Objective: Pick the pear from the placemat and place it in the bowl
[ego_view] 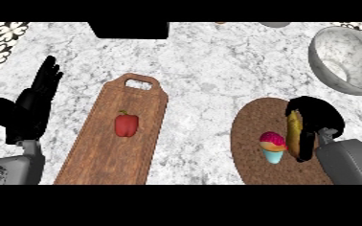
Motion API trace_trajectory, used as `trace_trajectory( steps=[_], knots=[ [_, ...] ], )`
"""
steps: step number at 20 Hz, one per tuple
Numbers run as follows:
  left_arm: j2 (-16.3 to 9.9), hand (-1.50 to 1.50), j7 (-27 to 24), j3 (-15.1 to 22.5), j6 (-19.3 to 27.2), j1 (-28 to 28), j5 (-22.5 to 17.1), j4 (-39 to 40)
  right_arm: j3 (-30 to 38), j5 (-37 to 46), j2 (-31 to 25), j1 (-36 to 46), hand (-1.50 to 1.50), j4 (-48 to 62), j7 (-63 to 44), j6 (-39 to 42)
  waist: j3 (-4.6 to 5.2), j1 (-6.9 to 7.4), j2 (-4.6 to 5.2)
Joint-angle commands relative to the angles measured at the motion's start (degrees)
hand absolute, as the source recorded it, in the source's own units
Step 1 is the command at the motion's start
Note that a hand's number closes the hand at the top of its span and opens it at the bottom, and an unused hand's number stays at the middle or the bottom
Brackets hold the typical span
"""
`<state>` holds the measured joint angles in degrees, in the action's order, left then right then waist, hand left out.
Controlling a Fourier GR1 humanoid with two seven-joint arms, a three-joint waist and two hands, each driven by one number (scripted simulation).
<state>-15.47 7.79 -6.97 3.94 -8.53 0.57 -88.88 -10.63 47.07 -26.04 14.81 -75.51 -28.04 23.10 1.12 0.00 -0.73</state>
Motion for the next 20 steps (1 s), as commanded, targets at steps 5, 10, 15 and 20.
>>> trace_trajectory(
  steps=[5,10,15,20],
  knots=[
    [0.17,0.00,-1.40,0.05,-1.18,0.69,0.35,0.72,2.03,2.20,4.51,8.09,1.50,7.00,2.68,-5.71,-1.16,1.15,0.93],
    [0.54,0.00,-1.20,-0.26,-1.50,-1.19,-0.25,2.08,3.97,2.79,9.14,23.26,1.50,18.89,3.94,-8.07,-1.15,1.88,1.16],
    [1.54,0.00,-0.80,0.22,-0.31,-0.87,1.24,1.62,4.03,4.74,6.62,21.76,1.50,7.97,1.23,-7.53,-1.09,-0.12,0.55],
    [0.70,0.00,1.96,-0.47,0.09,-0.83,1.09,-0.64,6.04,9.93,3.81,25.45,1.50,0.55,-3.87,-15.31,-1.10,-0.49,0.22]
  ],
)
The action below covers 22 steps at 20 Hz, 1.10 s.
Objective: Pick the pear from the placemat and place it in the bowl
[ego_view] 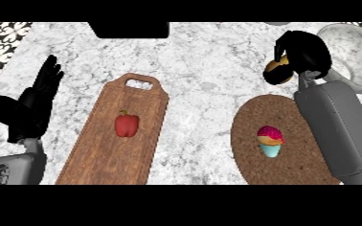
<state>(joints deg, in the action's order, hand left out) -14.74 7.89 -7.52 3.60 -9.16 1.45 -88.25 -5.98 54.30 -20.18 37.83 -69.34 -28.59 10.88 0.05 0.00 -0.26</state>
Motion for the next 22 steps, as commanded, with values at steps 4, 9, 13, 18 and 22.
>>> trace_trajectory(
  steps=[4,9,13,18,22],
  knots=[
    [-0.56,0.00,0.13,-0.91,0.22,0.64,0.45,0.68,7.58,-0.06,-5.69,3.12,1.50,-13.95,-4.23,-3.55,-0.02,-1.22,-0.17],
    [-0.78,0.00,3.24,-1.18,-1.16,-0.14,-0.94,-2.56,11.40,-0.11,-6.27,5.01,1.50,-15.85,-8.63,-1.10,-0.03,-0.04,0.16],
    [-0.50,0.00,0.98,-1.97,-1.75,-0.60,-1.27,-0.11,17.78,-4.10,-10.80,3.89,1.50,-13.11,-3.52,-1.14,-0.04,-0.07,0.23],
    [-1.58,0.00,-1.91,-2.69,-3.28,-2.20,-1.05,3.73,22.41,-7.23,-11.14,6.01,1.50,2.62,6.66,-8.81,-0.06,0.42,0.53],
    [1.64,0.00,0.93,0.15,-0.21,-1.27,1.33,-0.24,23.68,-6.89,-11.24,8.95,1.50,14.31,13.03,-15.01,-0.08,0.98,0.59]
  ],
)
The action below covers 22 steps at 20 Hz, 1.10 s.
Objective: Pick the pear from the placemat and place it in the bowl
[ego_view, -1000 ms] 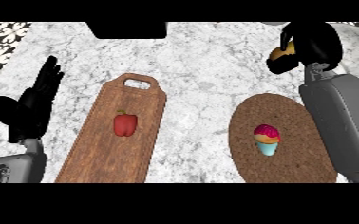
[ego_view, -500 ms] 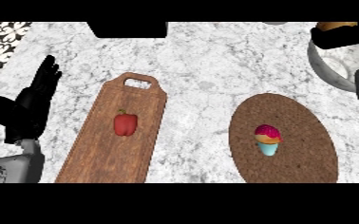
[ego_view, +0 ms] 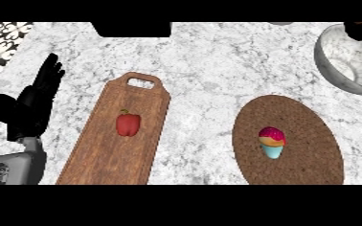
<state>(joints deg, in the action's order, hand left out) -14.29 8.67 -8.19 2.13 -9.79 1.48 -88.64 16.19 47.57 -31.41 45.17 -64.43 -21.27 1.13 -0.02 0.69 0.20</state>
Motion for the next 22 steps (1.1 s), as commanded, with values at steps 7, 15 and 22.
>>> trace_trajectory(
  steps=[7,15,22],
  knots=[
    [0.10,0.00,0.36,-0.19,-0.97,0.36,-0.39,-1.74,6.33,-1.65,-5.92,4.50,1.50,29.83,21.26,-12.31,-0.05,0.86,0.26],
    [-0.47,0.00,0.63,-0.29,-1.31,-1.95,-0.25,-0.29,4.73,3.87,-12.85,6.08,1.50,45.71,16.54,-7.47,-0.13,2.71,1.22],
    [0.22,0.00,-1.80,-0.16,-1.99,-2.99,-0.46,2.79,9.23,-1.45,-14.26,7.01,-1.50,51.83,28.38,-1.88,-0.26,2.48,1.38]
  ],
)
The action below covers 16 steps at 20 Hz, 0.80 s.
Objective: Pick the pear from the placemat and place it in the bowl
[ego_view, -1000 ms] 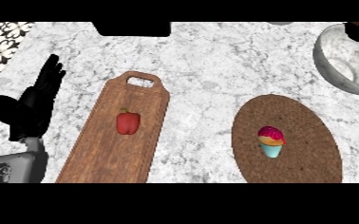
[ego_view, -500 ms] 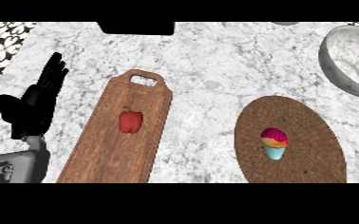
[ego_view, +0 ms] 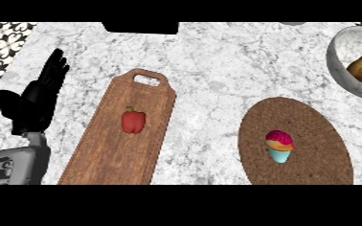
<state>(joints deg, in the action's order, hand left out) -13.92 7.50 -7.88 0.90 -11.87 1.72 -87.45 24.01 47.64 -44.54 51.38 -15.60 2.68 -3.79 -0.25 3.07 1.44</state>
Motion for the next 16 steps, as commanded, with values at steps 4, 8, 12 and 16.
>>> trace_trajectory(
  steps=[4,8,12,16],
  knots=[
    [-0.75,0.00,-1.51,-1.28,-0.60,1.42,-0.64,-0.30,10.03,-10.51,-0.57,-0.73,-1.50,2.74,10.93,2.22,-0.08,-0.75,-0.37],
    [0.56,0.00,0.46,-0.57,0.87,2.05,-0.04,-1.39,21.02,-21.33,-1.37,1.38,-1.50,1.74,12.98,0.53,-0.18,-1.45,-0.82],
    [-0.68,0.00,-0.36,-1.65,-0.05,1.63,-0.65,-1.14,27.02,-27.59,-6.26,0.88,-1.50,3.03,14.36,7.02,-0.07,-1.57,-0.58],
    [-0.11,0.00,-0.08,-1.39,0.95,-0.24,0.20,0.67,28.28,-28.88,-13.21,-7.67,-1.50,5.74,16.33,16.55,-0.12,-2.50,-0.30]
  ],
)
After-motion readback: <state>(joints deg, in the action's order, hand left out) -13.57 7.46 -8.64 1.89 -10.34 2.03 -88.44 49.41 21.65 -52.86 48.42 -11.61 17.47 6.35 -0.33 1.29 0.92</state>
